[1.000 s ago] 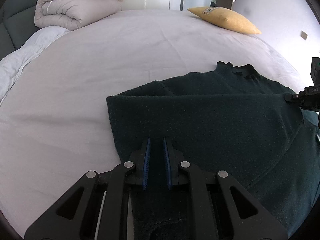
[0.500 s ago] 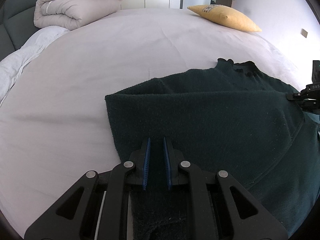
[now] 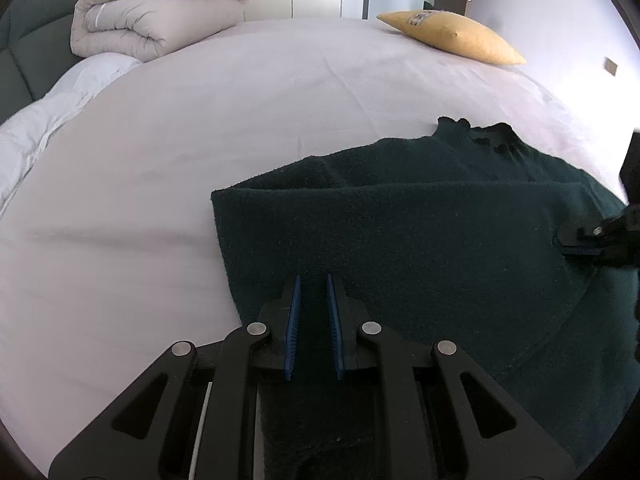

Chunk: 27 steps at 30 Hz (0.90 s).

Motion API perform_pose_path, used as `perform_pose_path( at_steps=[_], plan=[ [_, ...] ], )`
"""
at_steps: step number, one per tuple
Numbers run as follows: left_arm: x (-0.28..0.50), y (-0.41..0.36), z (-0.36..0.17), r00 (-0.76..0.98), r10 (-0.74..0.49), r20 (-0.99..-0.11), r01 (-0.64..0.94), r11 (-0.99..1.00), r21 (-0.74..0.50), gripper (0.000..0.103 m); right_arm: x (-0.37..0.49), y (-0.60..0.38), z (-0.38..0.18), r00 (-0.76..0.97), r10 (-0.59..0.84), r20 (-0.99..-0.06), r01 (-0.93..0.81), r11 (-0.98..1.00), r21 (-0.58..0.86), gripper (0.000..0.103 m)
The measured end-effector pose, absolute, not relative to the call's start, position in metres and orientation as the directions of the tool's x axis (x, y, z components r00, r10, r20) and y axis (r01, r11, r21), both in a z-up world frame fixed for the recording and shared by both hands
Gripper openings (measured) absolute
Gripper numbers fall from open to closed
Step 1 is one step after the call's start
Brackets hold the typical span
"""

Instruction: Fold small clothes

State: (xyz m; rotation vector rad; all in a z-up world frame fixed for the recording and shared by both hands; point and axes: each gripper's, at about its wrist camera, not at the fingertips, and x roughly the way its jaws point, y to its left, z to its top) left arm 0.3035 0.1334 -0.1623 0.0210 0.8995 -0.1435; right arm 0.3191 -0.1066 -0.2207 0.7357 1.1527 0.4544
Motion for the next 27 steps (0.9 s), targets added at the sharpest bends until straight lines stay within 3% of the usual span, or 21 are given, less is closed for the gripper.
perform_pose_path(
  at_steps=[1,6,7,9,11,12,13,16,20,21,22,23,24,25,27],
  plan=[
    [0.304,0.135,-0.162,0.612,-0.123,-0.782,0.133,0.990,-0.052,0.013,0.317,-0.119,-0.226,0.371,0.674,-0.639,0.072,0.665,0.743,0.000],
    [0.305,0.140,-0.163,0.608,-0.140,-0.781,0.128,0.989,-0.077,0.013,0.277,-0.220,-0.221,0.569,0.566,-0.596,0.206,0.604,0.770,0.000],
    [0.305,0.140,-0.163,0.608,-0.140,-0.781,0.128,0.989,-0.078,0.013,0.264,-0.239,-0.218,0.598,0.523,-0.608,0.242,0.605,0.759,0.010],
    [0.305,0.142,-0.162,0.608,-0.149,-0.780,0.127,0.988,-0.090,0.014,0.227,-0.284,-0.206,0.659,0.429,-0.617,0.310,0.593,0.743,0.012],
    [0.304,0.144,-0.160,0.613,-0.159,-0.774,0.125,0.987,-0.104,0.014,0.189,-0.311,-0.194,0.700,0.381,-0.604,0.335,0.572,0.749,0.041],
    [0.302,0.145,-0.158,0.617,-0.160,-0.771,0.120,0.987,-0.108,0.014,0.158,-0.331,-0.185,0.725,0.315,-0.612,0.378,0.561,0.736,0.067],
    [0.299,0.147,-0.155,0.624,-0.157,-0.766,0.111,0.987,-0.112,0.014,0.137,-0.343,-0.181,0.743,0.269,-0.613,0.406,0.547,0.732,0.077],
    [0.282,0.148,-0.136,0.665,-0.132,-0.735,0.083,0.991,-0.104,0.014,0.071,-0.385,-0.176,0.783,0.181,-0.595,0.470,0.453,0.757,0.077],
    [0.254,0.138,-0.103,0.695,-0.214,-0.687,0.119,0.976,-0.184,0.016,0.012,-0.433,-0.187,0.828,0.078,-0.555,0.520,0.264,0.813,0.072],
    [0.247,0.134,-0.095,0.699,-0.238,-0.674,0.127,0.969,-0.210,0.020,0.003,-0.442,-0.189,0.840,0.054,-0.540,0.518,0.217,0.827,0.070],
    [0.240,0.129,-0.087,0.702,-0.257,-0.664,0.134,0.964,-0.231,0.034,-0.005,-0.450,-0.191,0.854,0.025,-0.520,0.509,0.166,0.844,0.070],
    [0.235,0.126,-0.083,0.703,-0.275,-0.655,0.143,0.958,-0.249,0.065,-0.011,-0.455,-0.192,0.866,0.001,-0.499,0.495,0.130,0.859,0.070],
    [0.229,0.121,-0.078,0.708,-0.306,-0.637,0.158,0.947,-0.278,0.079,-0.014,-0.460,-0.194,0.874,-0.021,-0.486,0.486,0.102,0.868,0.070],
    [0.222,0.117,-0.073,0.714,-0.330,-0.617,0.173,0.937,-0.302,0.087,-0.016,-0.464,-0.195,0.878,-0.033,-0.478,0.479,0.087,0.873,0.070],
    [0.214,0.104,-0.068,0.705,-0.371,-0.605,0.202,0.922,-0.331,0.087,-0.017,-0.470,-0.201,0.887,-0.055,-0.458,0.461,0.055,0.886,0.068]
  ],
)
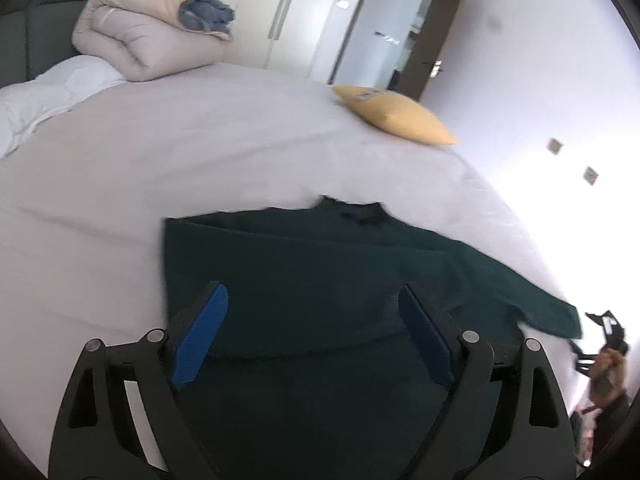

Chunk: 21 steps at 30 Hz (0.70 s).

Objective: Fold small clothes
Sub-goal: 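Grasp the sleeve cuff with the right tool and lift it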

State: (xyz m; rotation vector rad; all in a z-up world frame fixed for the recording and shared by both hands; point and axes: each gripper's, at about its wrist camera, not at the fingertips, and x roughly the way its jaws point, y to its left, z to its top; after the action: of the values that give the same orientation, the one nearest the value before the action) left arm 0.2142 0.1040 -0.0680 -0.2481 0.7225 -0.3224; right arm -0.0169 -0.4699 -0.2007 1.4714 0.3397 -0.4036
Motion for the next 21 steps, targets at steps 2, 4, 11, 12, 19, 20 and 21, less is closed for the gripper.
perform_pose_path(
  at_steps=[2,4,11,12,19,20,21],
  plan=[
    [0.212,0.091,-0.069,0.677,-0.400,-0.618,0.216,0.911,-0.352,0.087,-0.017,-0.473,-0.203,0.892,-0.070,-0.446,0.448,0.023,0.894,0.067],
    [0.210,0.074,-0.074,0.646,-0.434,-0.629,0.224,0.894,-0.387,0.087,-0.018,-0.474,-0.202,0.898,-0.098,-0.430,0.431,-0.006,0.902,0.066],
    [0.205,0.041,-0.093,0.574,-0.493,-0.654,0.242,0.865,-0.440,0.087,0.002,-0.474,-0.195,0.886,-0.168,-0.431,0.436,-0.008,0.900,0.062],
    [0.205,0.037,-0.095,0.565,-0.500,-0.656,0.248,0.861,-0.443,0.087,0.006,-0.476,-0.194,0.880,-0.169,-0.444,0.451,0.009,0.892,0.056],
    [0.207,0.021,-0.111,0.526,-0.534,-0.662,0.270,0.843,-0.466,0.086,0.006,-0.482,-0.188,0.841,-0.135,-0.523,0.539,0.137,0.831,0.018],
    [0.208,0.021,-0.112,0.524,-0.537,-0.660,0.270,0.841,-0.470,0.086,0.011,-0.481,-0.186,0.833,-0.129,-0.538,0.553,0.159,0.818,0.013],
    [0.209,0.022,-0.114,0.524,-0.542,-0.658,0.268,0.837,-0.476,0.086,0.017,-0.478,-0.182,0.820,-0.126,-0.558,0.572,0.186,0.799,0.011]
  ],
)
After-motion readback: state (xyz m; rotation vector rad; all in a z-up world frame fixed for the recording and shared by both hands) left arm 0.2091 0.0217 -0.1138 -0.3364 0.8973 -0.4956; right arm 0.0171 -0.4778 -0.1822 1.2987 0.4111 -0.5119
